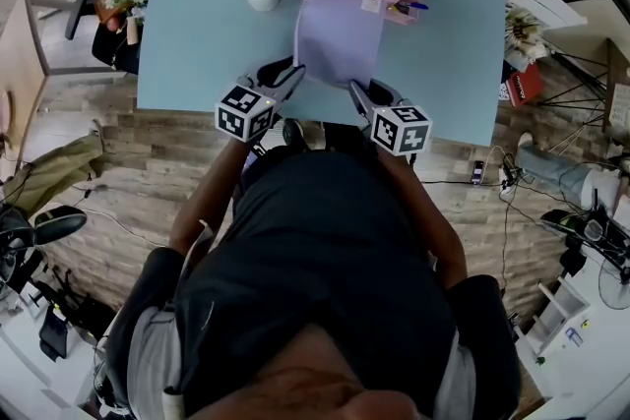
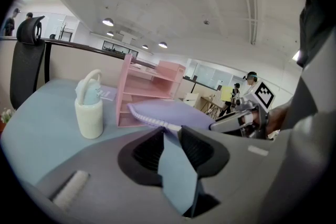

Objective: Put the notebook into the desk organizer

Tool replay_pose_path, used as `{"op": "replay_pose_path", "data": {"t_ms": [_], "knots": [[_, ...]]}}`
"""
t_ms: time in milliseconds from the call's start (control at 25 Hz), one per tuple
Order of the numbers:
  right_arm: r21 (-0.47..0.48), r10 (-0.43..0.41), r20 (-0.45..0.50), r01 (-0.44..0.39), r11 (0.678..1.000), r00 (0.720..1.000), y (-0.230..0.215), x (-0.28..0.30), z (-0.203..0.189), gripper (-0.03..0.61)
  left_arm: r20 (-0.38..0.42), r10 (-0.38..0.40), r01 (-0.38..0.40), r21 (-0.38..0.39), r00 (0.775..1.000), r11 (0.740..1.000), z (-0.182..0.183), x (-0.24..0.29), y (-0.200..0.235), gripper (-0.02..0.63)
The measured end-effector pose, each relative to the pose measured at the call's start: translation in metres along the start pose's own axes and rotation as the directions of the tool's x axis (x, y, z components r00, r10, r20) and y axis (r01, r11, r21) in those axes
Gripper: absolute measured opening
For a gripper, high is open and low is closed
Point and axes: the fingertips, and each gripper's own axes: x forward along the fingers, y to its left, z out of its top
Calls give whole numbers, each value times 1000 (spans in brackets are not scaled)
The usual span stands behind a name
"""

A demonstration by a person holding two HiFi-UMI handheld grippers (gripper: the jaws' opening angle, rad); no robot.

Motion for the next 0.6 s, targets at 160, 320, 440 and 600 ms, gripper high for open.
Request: {"op": "replay_pose_path", "data": {"t_ms": [160,320,440,600], "knots": [[-8,6,0,-6,1000,1000,-3,1,5,100,10,7,-7,21,1000,1000,7,3,-1,163],[-15,6,-3,-6,1000,1000,-7,3,11,100,11,4,-4,18,1000,1000,10,7,2,163],[-17,6,-9,-6,1000,1000,-10,7,14,100,8,6,-6,3,1000,1000,10,12,7,163],[-20,5,-20,-5,1000,1000,-15,11,17,98,-18,5,-5,-11,1000,1000,6,17,11,163]]}}
